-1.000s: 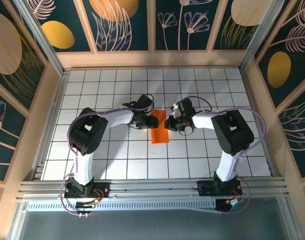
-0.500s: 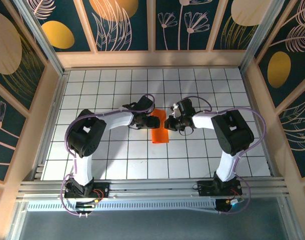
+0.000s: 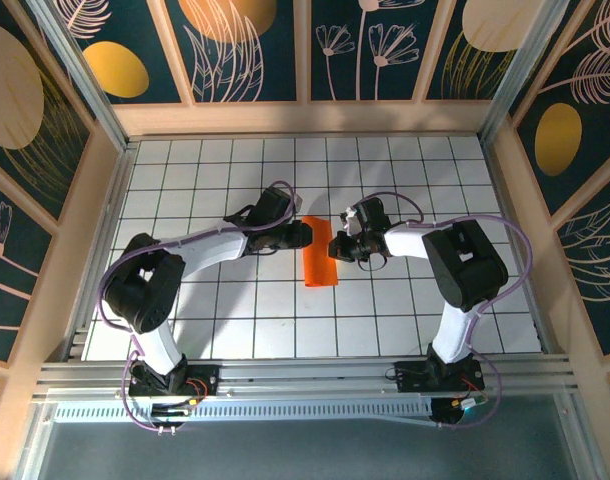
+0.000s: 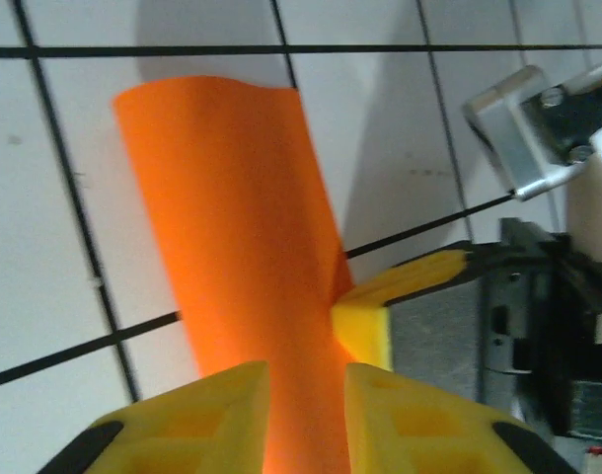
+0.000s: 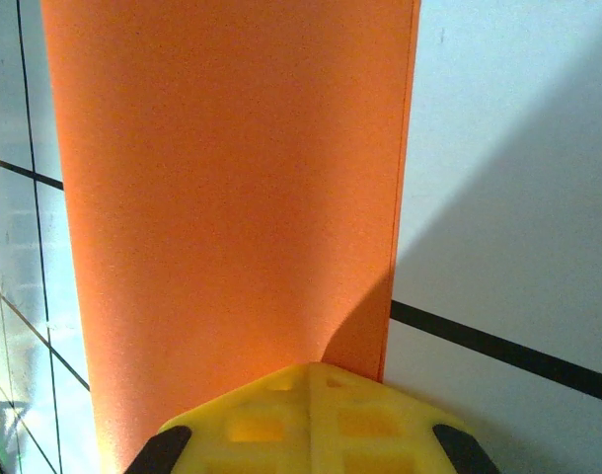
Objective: Fold a paper plane with a square sheet of paper (fold left side to right side)
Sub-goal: Hold the square sheet of paper at the center of the table, then first fold the square sheet of paper in half at the center of the table.
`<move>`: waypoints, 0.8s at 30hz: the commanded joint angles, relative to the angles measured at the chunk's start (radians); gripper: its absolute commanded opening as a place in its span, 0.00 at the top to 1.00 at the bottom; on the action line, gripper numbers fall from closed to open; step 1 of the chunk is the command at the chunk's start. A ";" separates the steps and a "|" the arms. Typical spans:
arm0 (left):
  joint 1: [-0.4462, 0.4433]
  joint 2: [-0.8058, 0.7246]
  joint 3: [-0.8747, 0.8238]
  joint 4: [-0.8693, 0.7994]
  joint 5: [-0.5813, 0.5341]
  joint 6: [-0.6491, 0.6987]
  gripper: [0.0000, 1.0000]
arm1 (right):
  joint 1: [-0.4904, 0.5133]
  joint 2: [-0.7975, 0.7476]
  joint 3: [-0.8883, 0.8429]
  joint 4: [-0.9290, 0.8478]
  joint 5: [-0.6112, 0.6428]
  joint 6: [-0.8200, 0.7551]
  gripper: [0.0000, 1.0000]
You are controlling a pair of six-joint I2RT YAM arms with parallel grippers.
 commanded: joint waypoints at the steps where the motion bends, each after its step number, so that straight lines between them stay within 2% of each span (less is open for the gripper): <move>1: 0.000 0.036 -0.029 0.136 0.119 -0.012 0.84 | 0.006 0.065 -0.028 -0.091 0.127 -0.024 1.00; 4: 0.000 0.070 -0.038 0.174 0.132 -0.014 0.87 | 0.005 0.064 -0.029 -0.091 0.127 -0.024 1.00; 17: 0.041 0.117 -0.162 0.292 0.133 -0.010 0.89 | 0.006 0.072 -0.027 -0.103 0.137 -0.034 1.00; 24: 0.073 0.119 -0.210 0.288 0.135 0.023 0.89 | 0.005 0.074 -0.026 -0.109 0.142 -0.038 1.00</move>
